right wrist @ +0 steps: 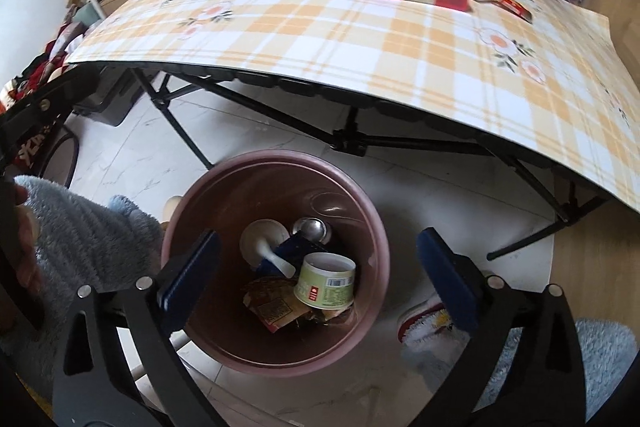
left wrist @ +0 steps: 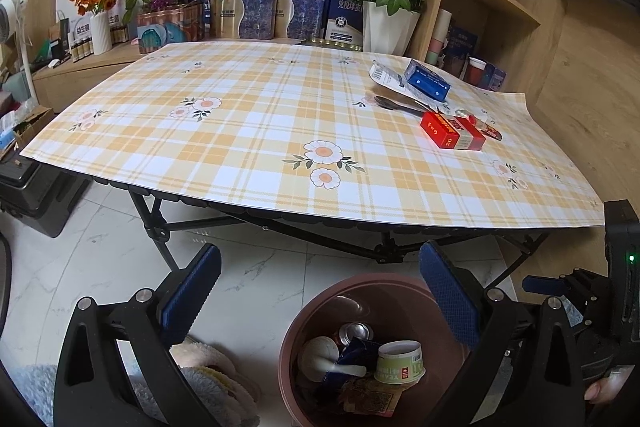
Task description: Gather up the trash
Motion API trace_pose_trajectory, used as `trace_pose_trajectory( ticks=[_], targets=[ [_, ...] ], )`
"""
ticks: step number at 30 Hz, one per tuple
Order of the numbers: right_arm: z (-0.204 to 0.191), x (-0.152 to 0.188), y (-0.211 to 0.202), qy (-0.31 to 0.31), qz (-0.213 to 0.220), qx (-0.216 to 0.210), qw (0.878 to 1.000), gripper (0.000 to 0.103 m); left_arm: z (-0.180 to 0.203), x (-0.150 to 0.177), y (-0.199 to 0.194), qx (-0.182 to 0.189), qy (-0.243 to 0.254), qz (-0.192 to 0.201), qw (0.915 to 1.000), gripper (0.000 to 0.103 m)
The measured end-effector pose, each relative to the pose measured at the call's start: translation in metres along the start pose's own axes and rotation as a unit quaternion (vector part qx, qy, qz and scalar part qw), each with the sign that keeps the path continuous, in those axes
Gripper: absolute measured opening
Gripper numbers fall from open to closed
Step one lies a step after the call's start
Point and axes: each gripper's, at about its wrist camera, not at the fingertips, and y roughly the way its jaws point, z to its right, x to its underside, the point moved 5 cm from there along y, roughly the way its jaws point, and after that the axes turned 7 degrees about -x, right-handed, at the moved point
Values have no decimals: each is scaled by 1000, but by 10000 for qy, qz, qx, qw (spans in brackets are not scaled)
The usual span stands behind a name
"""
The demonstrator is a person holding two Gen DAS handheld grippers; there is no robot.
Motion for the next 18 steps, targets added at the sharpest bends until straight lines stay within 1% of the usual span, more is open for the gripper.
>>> trace_pose_trajectory(
  ticks=[10,16,18],
  targets=[
    [14,-5,-10,207,224,122,9995,97,0,-2,0,66,-140,71,9999,97],
    [27,-7,-19,401,378,174,9983,97,1,-6,2,179,-395,79,9990,97],
    [31,-9,-24,424,453,207,9979,97,6,-9,1,239,-368,151,9989,97]
  ],
)
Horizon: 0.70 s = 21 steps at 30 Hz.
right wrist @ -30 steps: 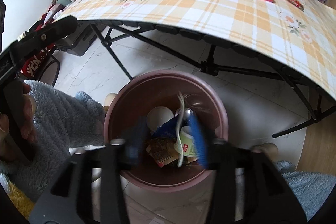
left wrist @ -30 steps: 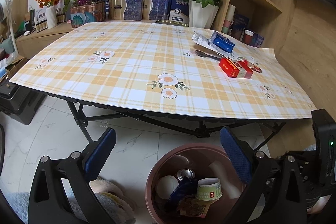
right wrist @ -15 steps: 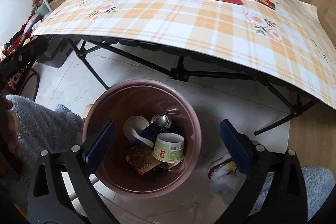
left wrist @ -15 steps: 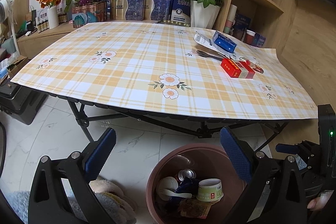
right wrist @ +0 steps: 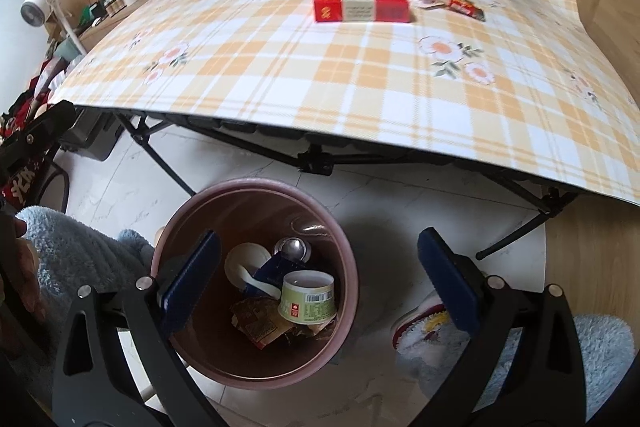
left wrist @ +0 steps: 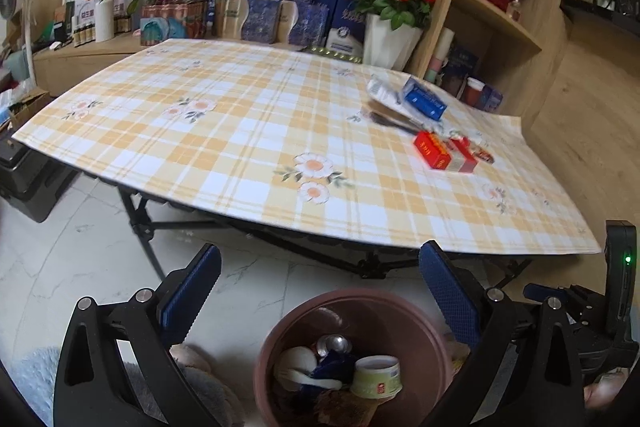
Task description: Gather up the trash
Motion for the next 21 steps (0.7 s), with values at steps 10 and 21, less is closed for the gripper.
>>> trace_pose_trajectory(
  ticks=[10,21],
  targets=[
    [28,-26,-31,34,568,313,9979,97,19,10,11,126,363,-416,9984,97],
    [58,-61,-49,0,942,493,9943,97,45,-24,22,291,239,-789,9962,97]
  ],
)
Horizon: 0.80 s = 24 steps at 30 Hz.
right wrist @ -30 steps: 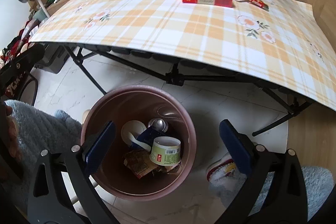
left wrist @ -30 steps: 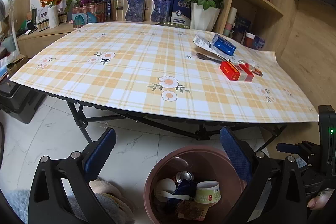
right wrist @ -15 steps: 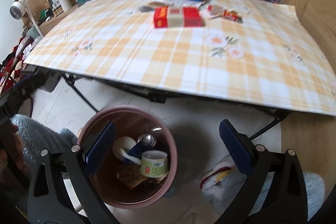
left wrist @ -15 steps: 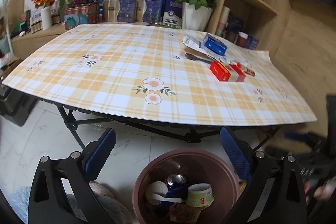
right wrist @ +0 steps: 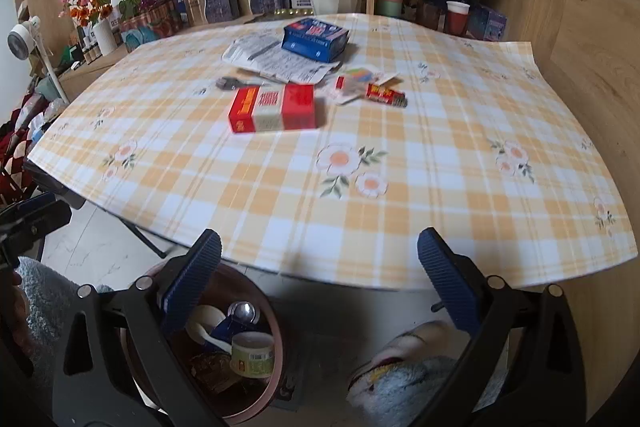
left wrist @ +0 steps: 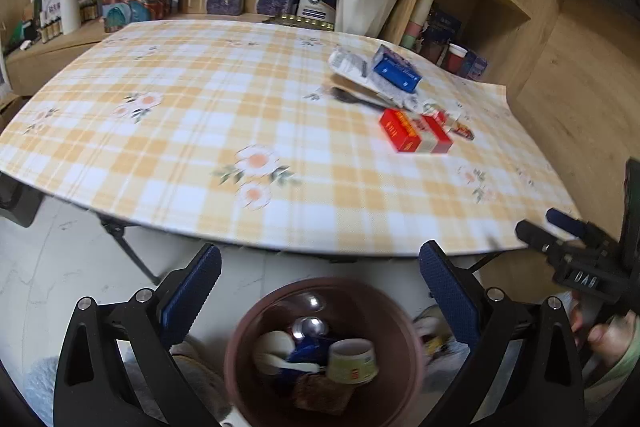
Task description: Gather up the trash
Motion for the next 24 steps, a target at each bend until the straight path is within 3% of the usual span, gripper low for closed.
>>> trace_pose_trajectory(
  ticks=[5,11,13,19,24],
  targets=[
    [14,-13,0,-105,113,87,9998,97,36,-34,16,-171,241,-56,9995,97],
    [57,-34,-2,232,223,26,9995,97,94,-66,55,23,562,-298,9980,97],
    [72,-39,-4,338,297,64,9990,97,116,-73,79,113,652,-548,9963,97],
    [111,-44,-3,636,306,269,9971,97,137,-95,134,-106,-79,-1210,9926,97],
    [131,-43,-5,864,368,337,9950,97,144,-109,154,-346,-109,-1404,9894,97]
  ],
)
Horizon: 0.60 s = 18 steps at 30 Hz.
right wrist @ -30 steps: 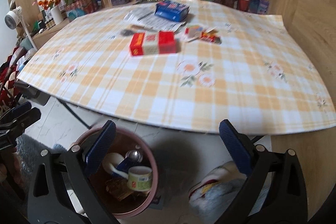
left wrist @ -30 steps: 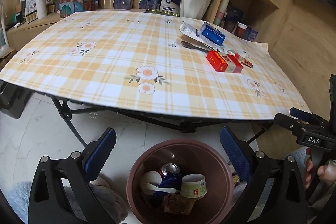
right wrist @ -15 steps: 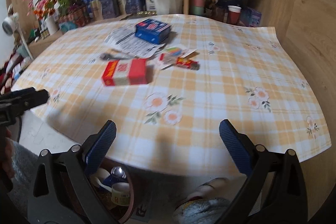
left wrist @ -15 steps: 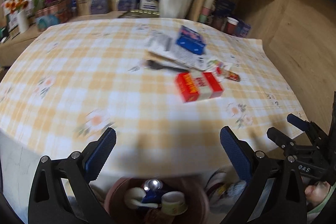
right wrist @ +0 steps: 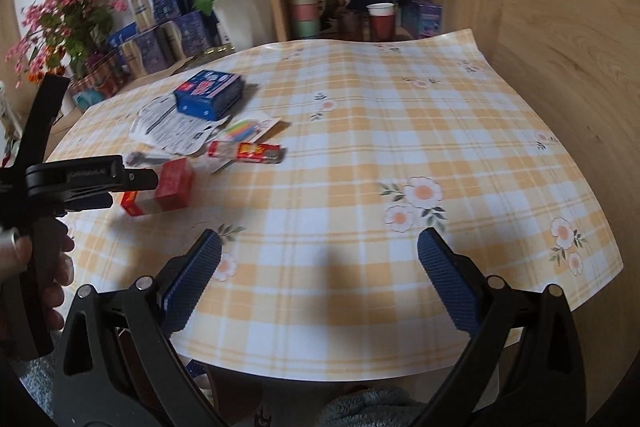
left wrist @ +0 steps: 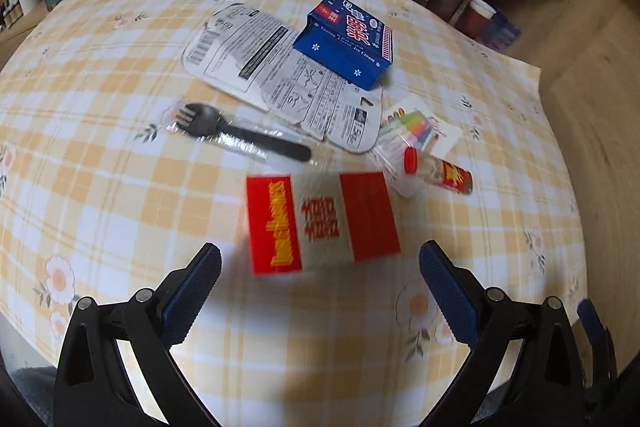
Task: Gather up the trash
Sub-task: 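Grasp the red Double Happiness cigarette box with the left gripper, then grasp the red-capped lighter with the right gripper while the left gripper holds the box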
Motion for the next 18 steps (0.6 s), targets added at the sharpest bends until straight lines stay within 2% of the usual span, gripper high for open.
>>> trace_pose_trajectory(
  ticks=[3,11,18],
  targets=[
    [7,0,3,111,-12,22,9999,97,6,-7,5,-277,83,-8,9996,97],
    [12,-2,12,128,-123,20,9998,97,12,-21,22,-698,20,-109,9975,97],
    [13,-4,18,111,-180,24,9998,97,18,-19,42,-771,167,-297,9964,97]
  ],
)
